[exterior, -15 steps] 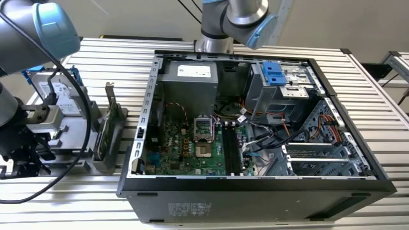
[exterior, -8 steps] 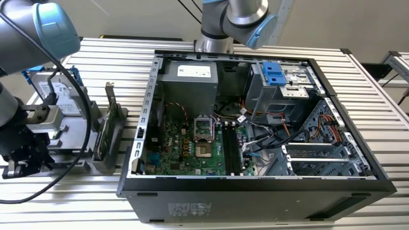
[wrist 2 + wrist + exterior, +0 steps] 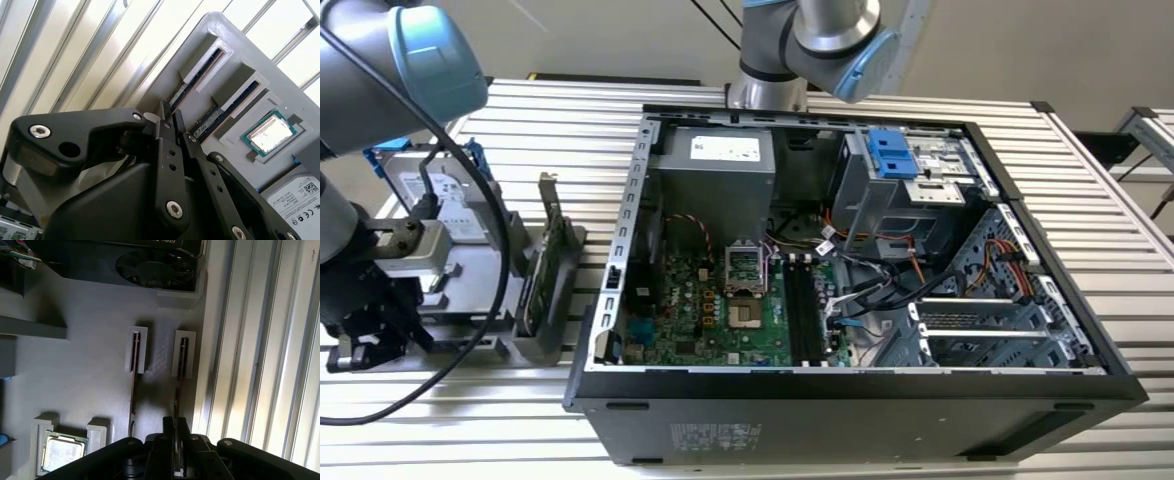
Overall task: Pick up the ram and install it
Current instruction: 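Pick up the ram and move it above insertion slot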
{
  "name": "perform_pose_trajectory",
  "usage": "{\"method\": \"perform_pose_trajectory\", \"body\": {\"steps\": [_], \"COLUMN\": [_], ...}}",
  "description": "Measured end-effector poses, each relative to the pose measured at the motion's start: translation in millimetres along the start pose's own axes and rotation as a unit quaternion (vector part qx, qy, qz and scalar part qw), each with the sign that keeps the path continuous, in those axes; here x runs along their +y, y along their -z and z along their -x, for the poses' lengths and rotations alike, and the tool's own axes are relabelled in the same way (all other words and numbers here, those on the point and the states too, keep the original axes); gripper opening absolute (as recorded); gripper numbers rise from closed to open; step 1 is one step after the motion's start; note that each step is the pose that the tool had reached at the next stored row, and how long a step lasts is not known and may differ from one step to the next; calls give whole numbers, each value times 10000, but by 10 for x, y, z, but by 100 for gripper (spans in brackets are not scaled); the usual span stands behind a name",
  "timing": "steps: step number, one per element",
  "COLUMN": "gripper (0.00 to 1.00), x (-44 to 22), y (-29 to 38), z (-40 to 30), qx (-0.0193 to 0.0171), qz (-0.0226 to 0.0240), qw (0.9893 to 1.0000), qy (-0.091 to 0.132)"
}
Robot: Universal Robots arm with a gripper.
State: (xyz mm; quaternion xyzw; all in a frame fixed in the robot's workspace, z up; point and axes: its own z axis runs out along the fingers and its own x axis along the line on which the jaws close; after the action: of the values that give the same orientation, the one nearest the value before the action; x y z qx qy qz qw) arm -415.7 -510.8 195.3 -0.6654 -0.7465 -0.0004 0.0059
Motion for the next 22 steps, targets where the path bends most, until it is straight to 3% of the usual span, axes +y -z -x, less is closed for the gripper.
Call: {"method": "perform_pose_trajectory", "body": {"steps": [13,22], "gripper": [0,0], "x": [0,-1], "y": [4,110], "z": [0,-1], "qx": [2,0], "qz": [2,0], "qw": [10000,10000], "qy": [0,0]}}
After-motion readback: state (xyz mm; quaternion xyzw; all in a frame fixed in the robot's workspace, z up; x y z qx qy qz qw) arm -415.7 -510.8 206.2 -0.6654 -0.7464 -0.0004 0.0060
